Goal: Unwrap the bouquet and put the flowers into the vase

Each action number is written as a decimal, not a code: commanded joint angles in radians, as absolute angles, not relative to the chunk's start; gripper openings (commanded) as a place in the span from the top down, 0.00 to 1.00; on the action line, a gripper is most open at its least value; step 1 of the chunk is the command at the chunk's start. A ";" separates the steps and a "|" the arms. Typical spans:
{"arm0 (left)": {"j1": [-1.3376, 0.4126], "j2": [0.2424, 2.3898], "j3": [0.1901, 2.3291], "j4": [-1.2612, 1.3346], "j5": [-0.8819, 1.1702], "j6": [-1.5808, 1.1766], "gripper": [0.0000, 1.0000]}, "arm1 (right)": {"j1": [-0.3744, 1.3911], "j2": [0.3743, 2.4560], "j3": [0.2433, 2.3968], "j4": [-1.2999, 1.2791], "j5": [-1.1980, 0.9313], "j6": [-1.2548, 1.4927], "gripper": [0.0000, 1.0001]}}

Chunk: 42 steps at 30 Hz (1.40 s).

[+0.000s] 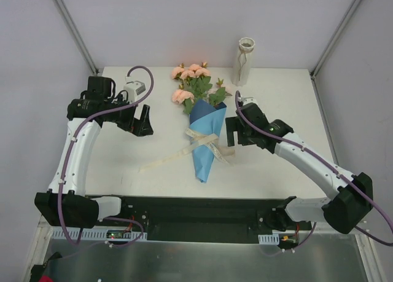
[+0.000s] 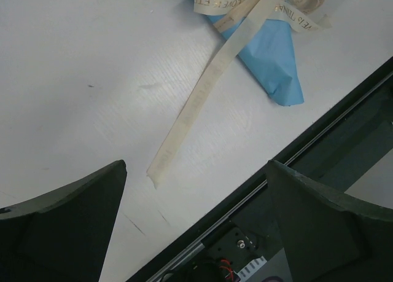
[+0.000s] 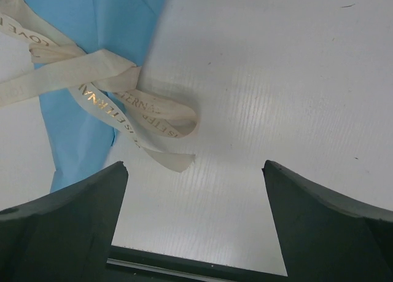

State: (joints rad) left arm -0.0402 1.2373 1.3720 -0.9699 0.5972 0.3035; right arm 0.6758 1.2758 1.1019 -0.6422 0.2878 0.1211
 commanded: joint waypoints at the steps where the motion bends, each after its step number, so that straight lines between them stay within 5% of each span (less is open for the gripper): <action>1: -0.072 1.253 1.390 -0.999 0.663 0.350 0.04 | 0.704 1.275 1.094 -0.627 0.259 0.068 0.03; 5: -0.175 1.330 1.379 -0.996 0.589 0.365 0.06 | 0.727 1.279 1.059 -0.571 0.134 0.035 0.04; 14: -0.299 1.486 1.289 -0.844 0.483 0.417 0.06 | 0.732 1.391 1.020 -0.505 -0.046 0.069 0.23; 21: -0.382 1.604 1.233 -0.743 0.407 0.445 0.07 | 0.744 1.511 1.054 -0.495 -0.077 0.095 0.48; 32: -0.491 1.632 1.112 -0.592 0.289 0.451 0.04 | 0.742 1.632 1.130 -0.517 -0.071 0.112 0.57; 42: -0.520 1.694 1.108 -0.523 0.233 0.456 0.01 | 0.744 1.624 1.132 -0.581 -0.017 0.071 0.56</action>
State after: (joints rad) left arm -0.5117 1.6814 1.1130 -0.5564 0.2722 0.4358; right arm 0.7403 1.6436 1.1084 -0.5274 -0.0418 0.0914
